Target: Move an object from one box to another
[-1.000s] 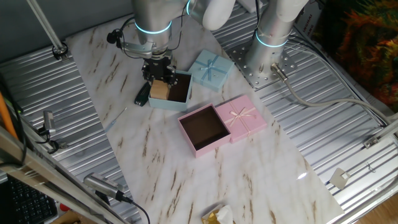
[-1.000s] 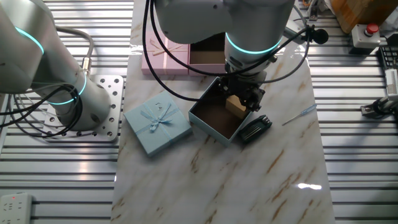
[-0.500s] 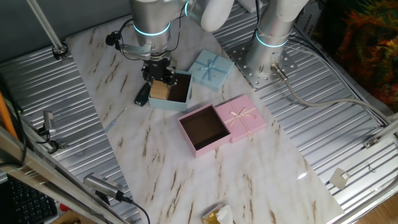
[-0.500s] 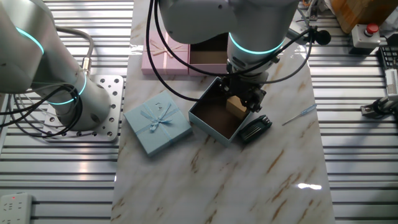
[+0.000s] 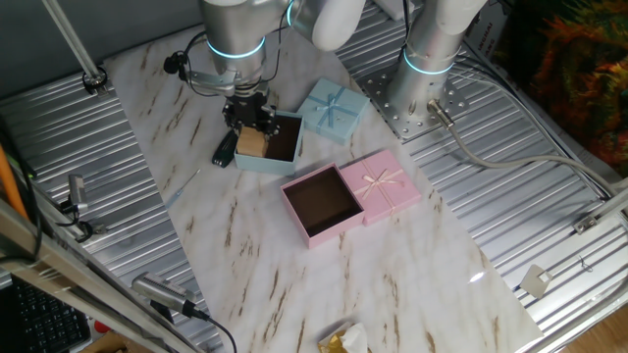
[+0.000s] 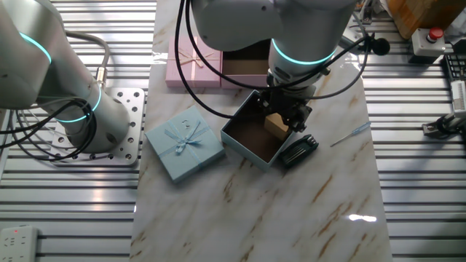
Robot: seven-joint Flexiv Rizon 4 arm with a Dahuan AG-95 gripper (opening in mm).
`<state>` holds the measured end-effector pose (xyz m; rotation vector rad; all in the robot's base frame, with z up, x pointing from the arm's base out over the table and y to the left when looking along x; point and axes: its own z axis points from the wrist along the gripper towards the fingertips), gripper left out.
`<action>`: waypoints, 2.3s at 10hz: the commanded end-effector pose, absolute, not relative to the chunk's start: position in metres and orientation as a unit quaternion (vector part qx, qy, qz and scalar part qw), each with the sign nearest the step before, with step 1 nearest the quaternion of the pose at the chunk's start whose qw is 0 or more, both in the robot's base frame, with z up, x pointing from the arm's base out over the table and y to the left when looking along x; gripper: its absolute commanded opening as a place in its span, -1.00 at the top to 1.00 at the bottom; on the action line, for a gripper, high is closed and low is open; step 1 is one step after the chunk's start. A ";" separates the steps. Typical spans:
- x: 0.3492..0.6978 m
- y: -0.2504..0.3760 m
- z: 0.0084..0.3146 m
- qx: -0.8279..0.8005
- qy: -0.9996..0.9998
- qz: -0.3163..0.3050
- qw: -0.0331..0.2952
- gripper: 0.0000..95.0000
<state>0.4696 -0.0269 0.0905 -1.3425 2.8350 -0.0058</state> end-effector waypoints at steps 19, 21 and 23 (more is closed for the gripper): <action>0.471 -0.028 0.076 -0.424 0.906 0.002 -0.003 1.00; 0.471 -0.028 0.076 -0.423 0.906 0.003 -0.002 1.00; 0.472 -0.028 0.075 -0.422 0.907 0.004 -0.001 1.00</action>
